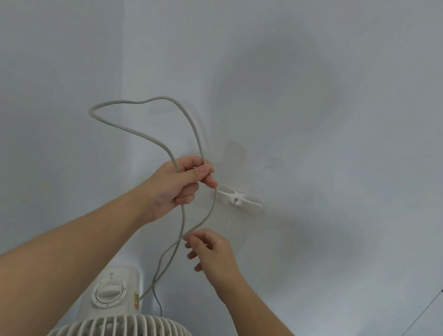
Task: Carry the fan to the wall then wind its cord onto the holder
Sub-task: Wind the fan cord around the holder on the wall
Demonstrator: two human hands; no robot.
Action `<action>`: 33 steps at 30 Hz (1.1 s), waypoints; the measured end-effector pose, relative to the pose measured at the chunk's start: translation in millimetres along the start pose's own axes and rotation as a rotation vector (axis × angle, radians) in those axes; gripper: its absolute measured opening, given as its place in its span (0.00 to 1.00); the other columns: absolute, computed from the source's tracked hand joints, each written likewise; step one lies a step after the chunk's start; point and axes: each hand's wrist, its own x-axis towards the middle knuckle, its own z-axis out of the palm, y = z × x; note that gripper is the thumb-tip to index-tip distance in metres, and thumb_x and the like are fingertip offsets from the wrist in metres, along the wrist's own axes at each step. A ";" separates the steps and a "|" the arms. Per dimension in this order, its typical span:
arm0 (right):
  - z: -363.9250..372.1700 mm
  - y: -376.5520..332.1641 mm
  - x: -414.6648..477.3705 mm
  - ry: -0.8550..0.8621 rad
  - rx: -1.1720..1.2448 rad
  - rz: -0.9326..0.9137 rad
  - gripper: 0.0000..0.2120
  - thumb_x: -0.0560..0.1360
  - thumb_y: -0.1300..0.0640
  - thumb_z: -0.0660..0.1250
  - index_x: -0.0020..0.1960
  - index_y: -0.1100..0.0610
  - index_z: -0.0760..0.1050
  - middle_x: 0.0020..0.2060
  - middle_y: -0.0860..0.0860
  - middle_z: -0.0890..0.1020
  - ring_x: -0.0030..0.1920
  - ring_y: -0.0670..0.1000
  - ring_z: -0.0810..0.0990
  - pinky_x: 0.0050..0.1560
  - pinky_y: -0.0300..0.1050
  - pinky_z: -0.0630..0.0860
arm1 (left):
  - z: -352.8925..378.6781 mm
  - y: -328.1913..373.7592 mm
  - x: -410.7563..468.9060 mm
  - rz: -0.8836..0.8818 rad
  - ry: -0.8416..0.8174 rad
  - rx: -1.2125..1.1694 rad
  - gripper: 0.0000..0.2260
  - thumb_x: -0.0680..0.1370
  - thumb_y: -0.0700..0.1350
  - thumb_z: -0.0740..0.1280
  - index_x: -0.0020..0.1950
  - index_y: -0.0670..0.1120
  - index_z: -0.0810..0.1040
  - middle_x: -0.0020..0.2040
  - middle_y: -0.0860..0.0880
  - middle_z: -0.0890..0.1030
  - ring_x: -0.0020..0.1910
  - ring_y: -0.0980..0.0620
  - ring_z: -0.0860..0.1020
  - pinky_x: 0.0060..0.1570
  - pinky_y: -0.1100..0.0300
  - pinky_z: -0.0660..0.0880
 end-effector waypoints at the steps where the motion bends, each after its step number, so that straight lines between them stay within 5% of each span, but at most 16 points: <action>1: 0.5 0.2 -0.1 -0.006 0.005 -0.002 0.06 0.77 0.58 0.64 0.46 0.50 0.80 0.41 0.49 0.81 0.38 0.45 0.78 0.33 0.37 0.73 | -0.2 -0.5 -0.4 0.003 0.003 -0.005 0.07 0.80 0.40 0.61 0.44 0.44 0.76 0.34 0.48 0.82 0.18 0.59 0.59 0.22 0.66 0.56; 6: 6.4 1.7 0.4 0.038 -0.005 0.021 0.07 0.77 0.55 0.66 0.48 0.57 0.80 0.39 0.50 0.80 0.35 0.45 0.78 0.32 0.39 0.73 | 2.8 -1.4 -0.1 0.003 -0.006 -0.008 0.07 0.81 0.40 0.61 0.44 0.44 0.76 0.34 0.48 0.82 0.18 0.59 0.59 0.21 0.67 0.56; 20: 19.4 -13.8 -1.0 0.147 0.252 0.157 0.11 0.81 0.55 0.54 0.45 0.56 0.71 0.38 0.51 0.79 0.38 0.49 0.79 0.38 0.44 0.75 | -1.1 -10.7 -3.1 -0.006 -0.008 0.041 0.06 0.80 0.40 0.61 0.46 0.43 0.77 0.36 0.47 0.83 0.18 0.59 0.58 0.22 0.65 0.54; 22: 11.7 -25.2 3.6 0.186 0.383 0.198 0.10 0.82 0.57 0.51 0.46 0.58 0.68 0.33 0.54 0.78 0.33 0.52 0.79 0.39 0.49 0.78 | -8.4 -13.4 -4.1 0.001 0.016 0.111 0.06 0.80 0.40 0.61 0.47 0.43 0.77 0.36 0.47 0.83 0.19 0.58 0.58 0.23 0.64 0.54; 24: -2.0 -39.0 8.6 0.227 0.408 0.205 0.10 0.81 0.59 0.50 0.44 0.57 0.65 0.27 0.53 0.71 0.24 0.50 0.71 0.29 0.43 0.75 | -16.8 -15.8 -4.5 0.000 0.040 0.164 0.06 0.81 0.40 0.61 0.48 0.43 0.78 0.34 0.47 0.81 0.20 0.58 0.58 0.23 0.64 0.54; 27: -29.0 -54.5 17.0 0.268 0.107 0.136 0.13 0.81 0.58 0.52 0.39 0.54 0.68 0.25 0.50 0.66 0.22 0.47 0.62 0.22 0.35 0.59 | -26.4 -20.8 -5.8 -0.101 0.077 0.211 0.07 0.82 0.40 0.58 0.47 0.45 0.75 0.34 0.47 0.76 0.22 0.56 0.62 0.23 0.65 0.59; 30: -55.0 -76.6 15.8 0.233 -0.394 -0.063 0.12 0.79 0.58 0.59 0.41 0.53 0.78 0.29 0.47 0.72 0.29 0.46 0.68 0.29 0.40 0.62 | -31.2 -29.6 -11.4 -0.277 0.045 0.396 0.09 0.83 0.41 0.55 0.44 0.46 0.70 0.37 0.45 0.77 0.26 0.53 0.69 0.22 0.65 0.62; 33: -75.0 -102.8 7.2 0.189 -0.854 -0.243 0.12 0.79 0.57 0.60 0.50 0.54 0.82 0.43 0.50 0.82 0.45 0.52 0.78 0.44 0.43 0.71 | -31.2 -36.9 -16.0 -0.354 -0.009 0.583 0.09 0.82 0.39 0.53 0.44 0.45 0.69 0.41 0.44 0.82 0.26 0.52 0.71 0.22 0.64 0.63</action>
